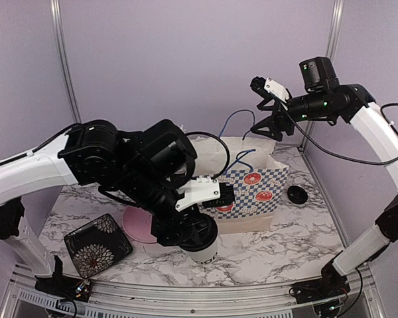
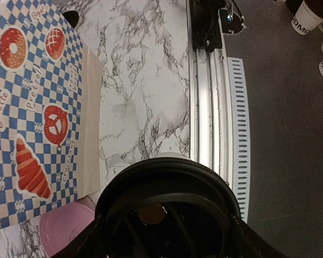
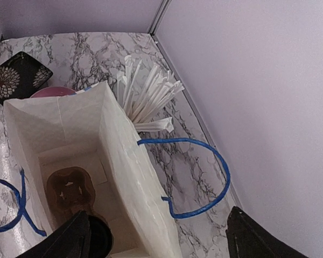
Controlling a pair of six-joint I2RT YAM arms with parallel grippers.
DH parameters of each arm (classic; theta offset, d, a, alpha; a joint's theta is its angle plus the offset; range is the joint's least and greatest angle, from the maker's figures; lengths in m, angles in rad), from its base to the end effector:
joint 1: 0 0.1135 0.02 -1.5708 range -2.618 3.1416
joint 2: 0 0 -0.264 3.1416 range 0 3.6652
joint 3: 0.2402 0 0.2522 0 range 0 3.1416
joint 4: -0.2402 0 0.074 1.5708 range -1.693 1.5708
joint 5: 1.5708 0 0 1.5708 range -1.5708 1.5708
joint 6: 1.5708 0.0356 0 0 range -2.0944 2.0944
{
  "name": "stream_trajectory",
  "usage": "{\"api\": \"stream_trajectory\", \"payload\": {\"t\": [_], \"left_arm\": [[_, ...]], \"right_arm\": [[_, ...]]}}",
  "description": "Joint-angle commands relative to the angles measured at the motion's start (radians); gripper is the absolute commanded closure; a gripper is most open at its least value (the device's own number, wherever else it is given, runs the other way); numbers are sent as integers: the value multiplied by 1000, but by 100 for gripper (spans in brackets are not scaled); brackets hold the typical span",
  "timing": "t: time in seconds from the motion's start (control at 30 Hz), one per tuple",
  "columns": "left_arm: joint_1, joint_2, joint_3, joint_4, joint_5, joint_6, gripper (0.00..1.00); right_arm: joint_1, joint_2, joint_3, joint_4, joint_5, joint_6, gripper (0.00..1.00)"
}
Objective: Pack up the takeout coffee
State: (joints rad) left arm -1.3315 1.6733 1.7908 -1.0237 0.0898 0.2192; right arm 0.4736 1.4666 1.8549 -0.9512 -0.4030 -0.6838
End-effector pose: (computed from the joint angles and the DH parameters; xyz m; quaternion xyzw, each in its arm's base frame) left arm 0.0800 -0.3415 0.3783 0.6715 0.6642 -0.2081 0.2544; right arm 0.2489 0.1432 0.4674 -0.5502 0.6654 0.1247 0.4889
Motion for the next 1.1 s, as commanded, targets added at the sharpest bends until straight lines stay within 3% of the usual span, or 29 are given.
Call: {"api": "stream_trajectory", "payload": {"t": [0.0, 0.2, 0.3, 0.4, 0.57, 0.67, 0.87, 1.07], "left_arm": [[-8, -106, 80, -76, -5, -78, 39], [-8, -176, 180, -91, -64, -70, 39], [-9, -174, 246, -90, -243, -66, 39], [-6, -135, 328, -90, -395, -69, 38], [9, -23, 442, -45, -527, -13, 37], [30, 50, 503, -24, -614, 4, 38], [116, 137, 551, 23, -592, -31, 40], [183, 192, 562, 70, -493, -31, 40]], "right_arm": [[-6, 35, -6, -65, 32, -31, 20], [-6, 128, 27, -57, 46, -13, 35], [-6, 158, 40, -51, 40, -17, 37], [-5, 183, 49, -47, 31, -26, 44], [-6, 208, 61, -41, 12, -25, 65], [-6, 199, 52, -40, 9, -26, 72], [-6, 118, 34, -46, 1, -1, 63], [-22, 77, 19, 8, 123, 82, 56]]}}
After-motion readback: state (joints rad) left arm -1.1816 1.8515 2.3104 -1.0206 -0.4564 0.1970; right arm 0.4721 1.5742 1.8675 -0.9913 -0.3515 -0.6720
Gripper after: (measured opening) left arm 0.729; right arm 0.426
